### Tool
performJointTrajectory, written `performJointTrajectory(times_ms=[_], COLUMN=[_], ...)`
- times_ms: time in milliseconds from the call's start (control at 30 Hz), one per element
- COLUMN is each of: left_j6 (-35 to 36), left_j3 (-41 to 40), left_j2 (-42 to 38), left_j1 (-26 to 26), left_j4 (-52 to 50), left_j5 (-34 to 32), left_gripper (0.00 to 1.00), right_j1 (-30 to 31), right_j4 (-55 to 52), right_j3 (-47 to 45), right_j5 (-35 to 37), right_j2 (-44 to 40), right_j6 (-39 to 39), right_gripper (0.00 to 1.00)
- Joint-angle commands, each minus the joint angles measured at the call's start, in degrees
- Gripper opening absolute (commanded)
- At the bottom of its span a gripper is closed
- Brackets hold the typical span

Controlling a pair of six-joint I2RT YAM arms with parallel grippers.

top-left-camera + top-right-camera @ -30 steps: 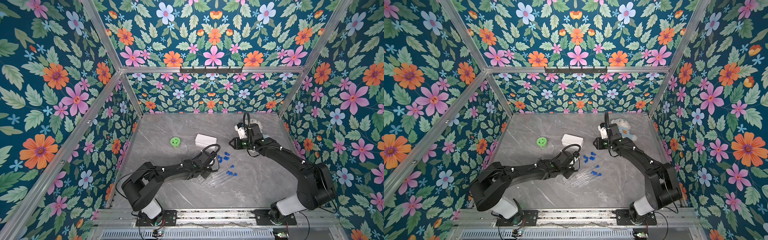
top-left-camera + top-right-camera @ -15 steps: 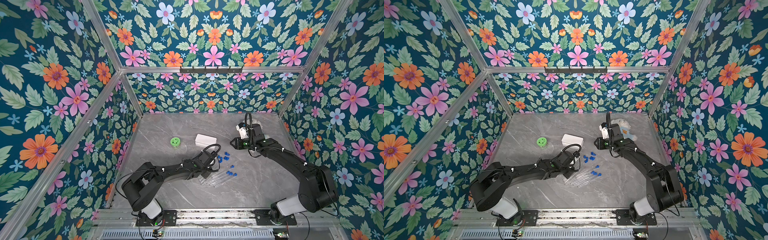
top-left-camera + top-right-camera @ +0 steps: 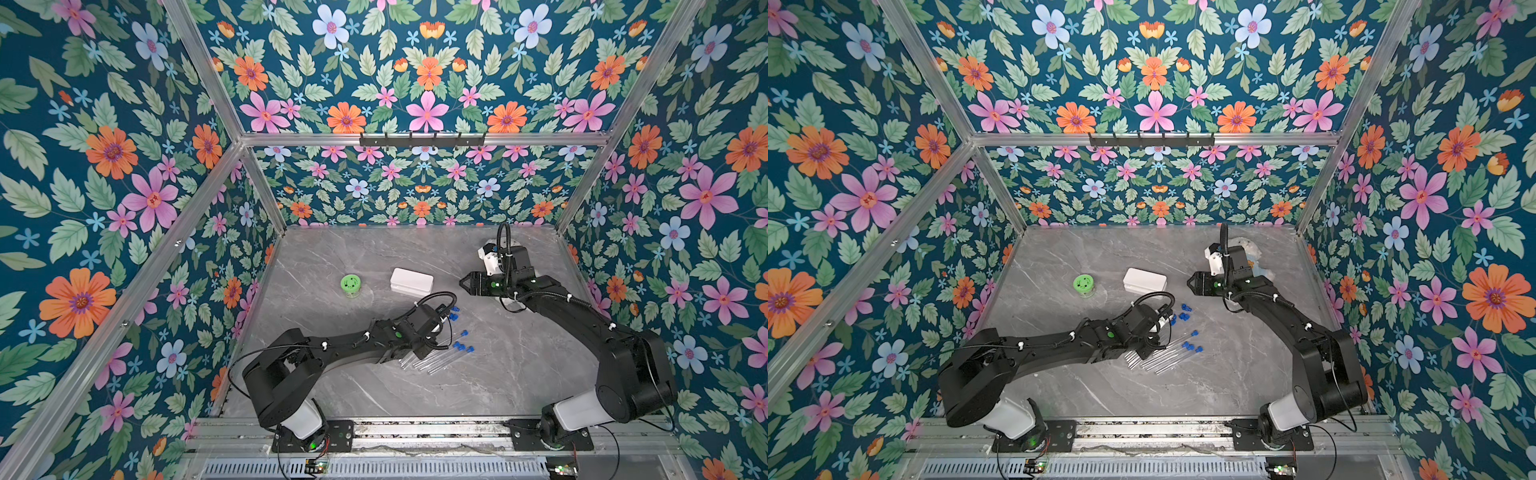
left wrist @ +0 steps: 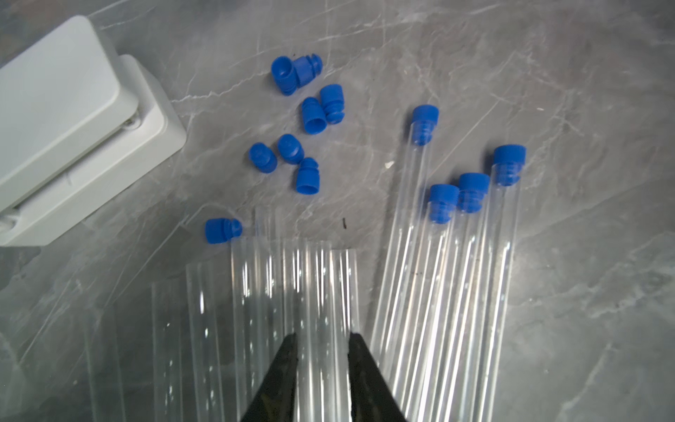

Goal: Remove stoppers from test tubes
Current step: Place the test tube at the center of the board, then pick up the test tube at the center of the board.

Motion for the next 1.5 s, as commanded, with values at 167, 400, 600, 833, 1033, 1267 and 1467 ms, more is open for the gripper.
performJointTrajectory(times_ms=[167, 400, 600, 833, 1033, 1267, 1467], left_j6=[2.0, 3.4, 3.7, 4.1, 4.4, 4.6, 4.6], left_j3=[6.3, 10.0, 10.8, 11.8, 12.3, 12.8, 12.8], left_j2=[6.9, 11.2, 13.1, 15.1, 16.4, 17.6, 18.3], left_j1=[-1.4, -1.7, -2.3, -2.3, -2.3, -2.3, -2.3], left_j4=[1.3, 0.4, 0.6, 0.4, 0.1, 0.1, 0.2], left_j5=[2.9, 3.6, 3.9, 3.4, 2.5, 2.4, 3.0], left_gripper=[0.28, 0.28, 0.28, 0.29, 0.28, 0.28, 0.29], right_j1=[-2.2, -3.4, -4.3, -5.5, -5.7, -5.9, -6.2], right_j4=[1.4, 2.3, 3.2, 4.3, 4.8, 4.8, 4.8], right_j3=[-1.5, -2.5, -3.4, -4.3, -4.5, -4.8, -4.9], right_j5=[-3.1, -3.0, -3.2, -3.9, -4.3, -4.1, -3.8], right_j2=[-2.2, -2.8, -3.3, -3.9, -4.1, -4.6, -4.8], right_j6=[3.0, 4.2, 5.3, 6.4, 6.7, 6.8, 7.1], right_gripper=[0.78, 0.82, 0.86, 0.86, 0.86, 0.86, 0.86])
